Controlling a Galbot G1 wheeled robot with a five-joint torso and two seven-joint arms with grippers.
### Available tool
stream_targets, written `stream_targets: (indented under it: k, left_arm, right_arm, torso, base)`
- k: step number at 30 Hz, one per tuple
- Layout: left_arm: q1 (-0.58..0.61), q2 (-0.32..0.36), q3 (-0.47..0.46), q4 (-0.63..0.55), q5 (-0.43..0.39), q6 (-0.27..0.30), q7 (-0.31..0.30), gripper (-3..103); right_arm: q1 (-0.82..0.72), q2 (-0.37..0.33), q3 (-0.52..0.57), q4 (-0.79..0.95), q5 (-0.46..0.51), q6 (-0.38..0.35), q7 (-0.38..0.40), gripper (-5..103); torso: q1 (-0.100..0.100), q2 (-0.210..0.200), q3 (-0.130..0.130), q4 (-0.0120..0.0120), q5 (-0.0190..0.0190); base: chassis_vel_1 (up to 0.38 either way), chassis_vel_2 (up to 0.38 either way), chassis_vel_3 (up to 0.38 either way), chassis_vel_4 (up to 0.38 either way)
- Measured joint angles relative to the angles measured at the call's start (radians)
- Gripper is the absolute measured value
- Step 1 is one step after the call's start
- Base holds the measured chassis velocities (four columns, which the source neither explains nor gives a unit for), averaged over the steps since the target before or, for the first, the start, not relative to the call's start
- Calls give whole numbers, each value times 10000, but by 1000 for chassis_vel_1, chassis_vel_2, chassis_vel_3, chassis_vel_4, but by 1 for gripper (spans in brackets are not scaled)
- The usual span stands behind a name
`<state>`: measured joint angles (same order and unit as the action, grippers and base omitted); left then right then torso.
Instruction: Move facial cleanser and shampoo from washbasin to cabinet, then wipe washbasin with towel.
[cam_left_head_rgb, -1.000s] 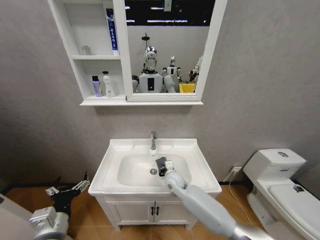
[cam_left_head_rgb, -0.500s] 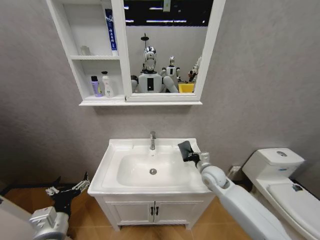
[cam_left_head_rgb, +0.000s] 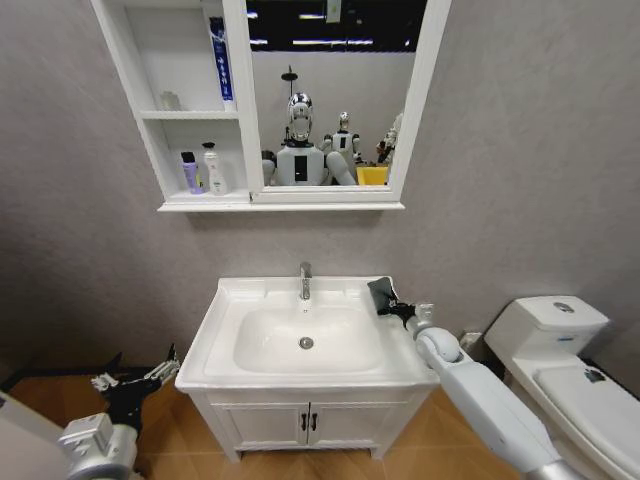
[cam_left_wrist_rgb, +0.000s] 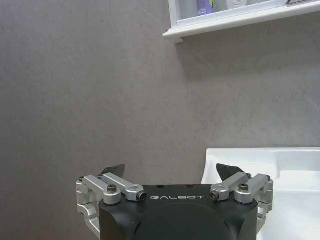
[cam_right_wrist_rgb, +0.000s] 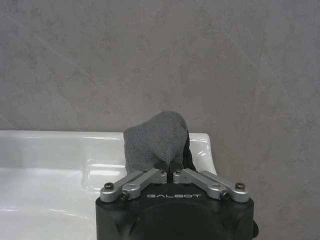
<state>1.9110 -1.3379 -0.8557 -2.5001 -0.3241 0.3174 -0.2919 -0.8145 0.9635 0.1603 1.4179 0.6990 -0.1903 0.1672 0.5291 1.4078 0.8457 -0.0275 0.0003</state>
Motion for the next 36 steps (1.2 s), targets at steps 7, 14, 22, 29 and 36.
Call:
stream_targets:
  k: [7, 14, 22, 29, 36]
  left_arm:
    - [0, 0, 0, 0, 0, 0, 0, 100]
    - [0, 0, 0, 0, 0, 0, 0, 100]
    - [0, 0, 0, 1, 0, 0, 0, 100]
    - [0, 0, 0, 0, 0, 0, 0, 100]
    - [0, 1, 0, 0, 0, 0, 1, 100]
  right_arm:
    - [150, 78, -171, 8, 81, -264, 406, 5]
    - [150, 43, -193, 123, 45, -471, 924, 28]
    - [82, -123, -131, 368, -115, -486, 993, 61]
    - [-575, -544, 488, 1990, -280, -788, 1446, 83]
    - [-2590, -1326, 2039, 5978, 144, -1890, 3155, 100]
  torso:
    - [0, 1, 0, -3, -2]
    - [0, 0, 0, -2, -1]
    - [0, 0, 0, -1, 1]
    - [0, 0, 0, -1, 0]
    - [0, 0, -2, -2, 0]
  base:
    - [0, 0, 0, 0]
    - [0, 0, 0, 0]
    - [0, 0, 0, 0]
    - [0, 0, 0, 0]
    - [0, 0, 0, 0]
